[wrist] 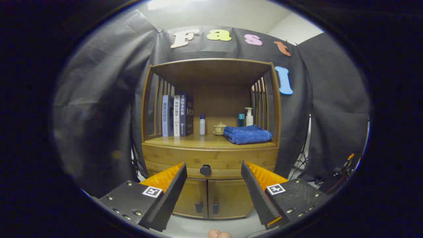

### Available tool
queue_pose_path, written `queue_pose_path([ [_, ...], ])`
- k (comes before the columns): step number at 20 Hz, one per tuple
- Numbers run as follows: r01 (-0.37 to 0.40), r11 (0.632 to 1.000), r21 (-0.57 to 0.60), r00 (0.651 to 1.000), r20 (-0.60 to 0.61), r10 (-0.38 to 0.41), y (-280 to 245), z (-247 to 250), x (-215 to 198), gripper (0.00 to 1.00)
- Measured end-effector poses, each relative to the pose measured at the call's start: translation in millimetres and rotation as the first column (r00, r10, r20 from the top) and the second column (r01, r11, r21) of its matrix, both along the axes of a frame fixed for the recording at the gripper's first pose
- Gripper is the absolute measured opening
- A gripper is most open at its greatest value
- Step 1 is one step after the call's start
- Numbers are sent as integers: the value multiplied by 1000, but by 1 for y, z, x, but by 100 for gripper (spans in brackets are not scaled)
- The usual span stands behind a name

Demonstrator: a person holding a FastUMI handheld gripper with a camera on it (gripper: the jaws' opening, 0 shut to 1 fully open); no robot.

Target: Pull open the drawer, take out the items inside it, and place them on the countertop above the cabinet.

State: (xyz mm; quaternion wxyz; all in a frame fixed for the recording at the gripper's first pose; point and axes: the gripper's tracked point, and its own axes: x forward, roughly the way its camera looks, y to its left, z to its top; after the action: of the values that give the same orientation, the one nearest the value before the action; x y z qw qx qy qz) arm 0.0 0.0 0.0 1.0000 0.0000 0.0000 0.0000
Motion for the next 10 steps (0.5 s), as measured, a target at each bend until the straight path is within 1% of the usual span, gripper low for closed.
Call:
queue_pose_path([
  [5,15,999,41,1000,-2,-14,-2,-1,1,99],
  [7,33,999,41,999,-11,-33,-6,-4,3,99],
  [10,40,998,43,999,-13,-39,-7,-3,6,99],
])
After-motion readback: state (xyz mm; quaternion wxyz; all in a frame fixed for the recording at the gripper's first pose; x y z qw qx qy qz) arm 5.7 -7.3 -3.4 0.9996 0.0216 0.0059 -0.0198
